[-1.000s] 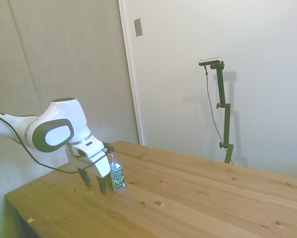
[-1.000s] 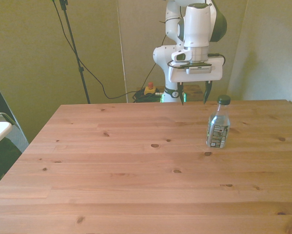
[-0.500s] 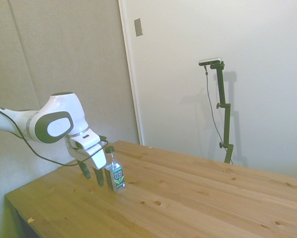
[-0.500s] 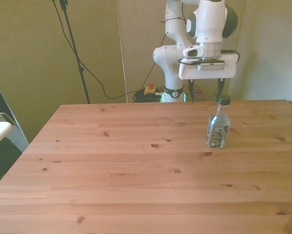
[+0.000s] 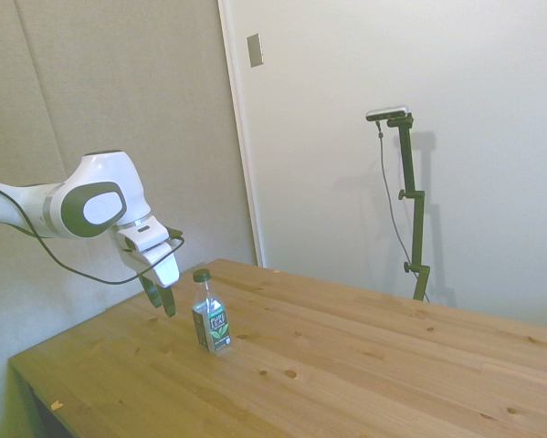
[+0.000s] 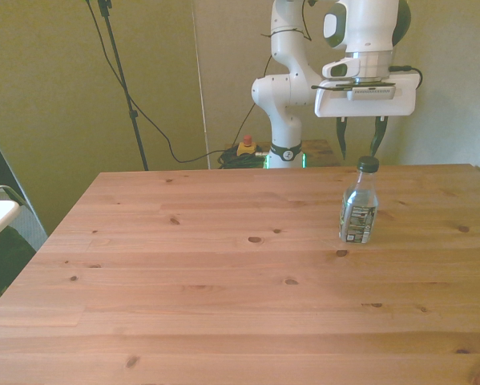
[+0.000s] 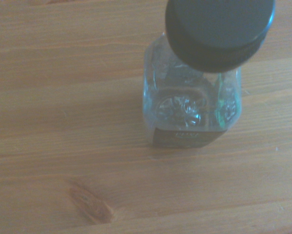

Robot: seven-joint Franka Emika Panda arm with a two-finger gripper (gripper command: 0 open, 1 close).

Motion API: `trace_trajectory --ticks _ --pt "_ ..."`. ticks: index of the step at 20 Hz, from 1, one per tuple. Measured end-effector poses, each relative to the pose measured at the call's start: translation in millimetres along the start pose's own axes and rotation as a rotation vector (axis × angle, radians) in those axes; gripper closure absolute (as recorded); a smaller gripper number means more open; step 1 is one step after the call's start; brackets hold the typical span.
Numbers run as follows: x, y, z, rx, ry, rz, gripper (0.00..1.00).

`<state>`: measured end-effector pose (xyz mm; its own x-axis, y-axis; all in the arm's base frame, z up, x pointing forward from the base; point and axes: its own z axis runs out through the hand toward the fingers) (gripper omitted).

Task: Knock down the bottle

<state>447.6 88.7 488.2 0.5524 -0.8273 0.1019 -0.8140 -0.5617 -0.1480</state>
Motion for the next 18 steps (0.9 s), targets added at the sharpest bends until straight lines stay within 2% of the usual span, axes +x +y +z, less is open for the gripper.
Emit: trace_trajectory --ticks 8,18 --pt "16 -21 8 -0.018 0.02 0.034 1.0" --pt "58 -66 4 0.013 0.058 0.12 1.0"
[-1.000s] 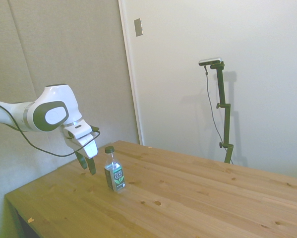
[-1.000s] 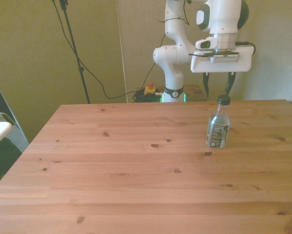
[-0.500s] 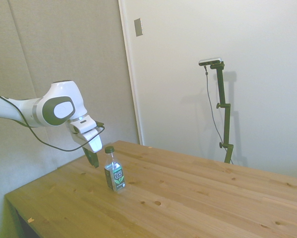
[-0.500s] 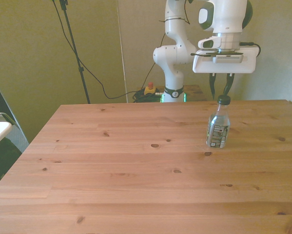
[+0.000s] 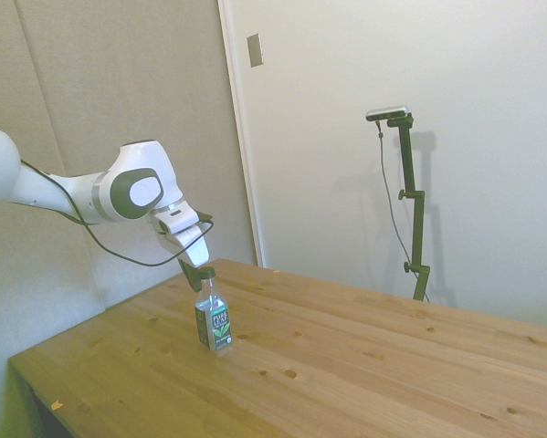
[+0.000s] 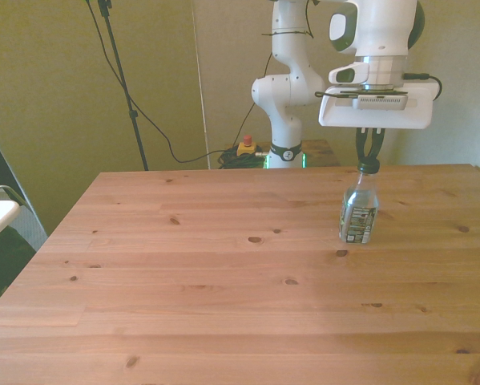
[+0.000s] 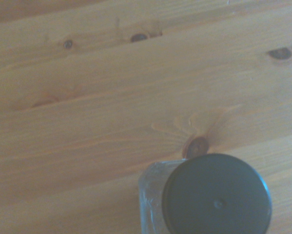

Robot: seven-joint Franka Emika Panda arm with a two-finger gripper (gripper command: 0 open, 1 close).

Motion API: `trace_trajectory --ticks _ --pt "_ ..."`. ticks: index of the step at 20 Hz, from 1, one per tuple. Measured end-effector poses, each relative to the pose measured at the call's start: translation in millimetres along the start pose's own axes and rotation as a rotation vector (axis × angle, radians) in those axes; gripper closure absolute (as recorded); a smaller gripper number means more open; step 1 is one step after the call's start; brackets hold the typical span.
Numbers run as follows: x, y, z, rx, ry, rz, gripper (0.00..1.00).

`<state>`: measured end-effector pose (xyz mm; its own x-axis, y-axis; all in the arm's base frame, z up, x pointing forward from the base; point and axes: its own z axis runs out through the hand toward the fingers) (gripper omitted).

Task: Knock down the bottle

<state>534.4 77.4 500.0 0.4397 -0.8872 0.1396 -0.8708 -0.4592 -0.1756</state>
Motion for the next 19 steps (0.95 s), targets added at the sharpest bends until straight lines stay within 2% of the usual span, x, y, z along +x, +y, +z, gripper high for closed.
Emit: trace_trajectory --ticks 3,8,15,19 --pt "20 -17 5 0.01 0.025 0.031 1.0" --pt "49 -48 35 0.055 0.048 0.07 1.0" --pt "47 -74 46 0.158 0.085 0.089 1.0" --pt "53 -81 52 0.17 0.099 0.099 1.0"
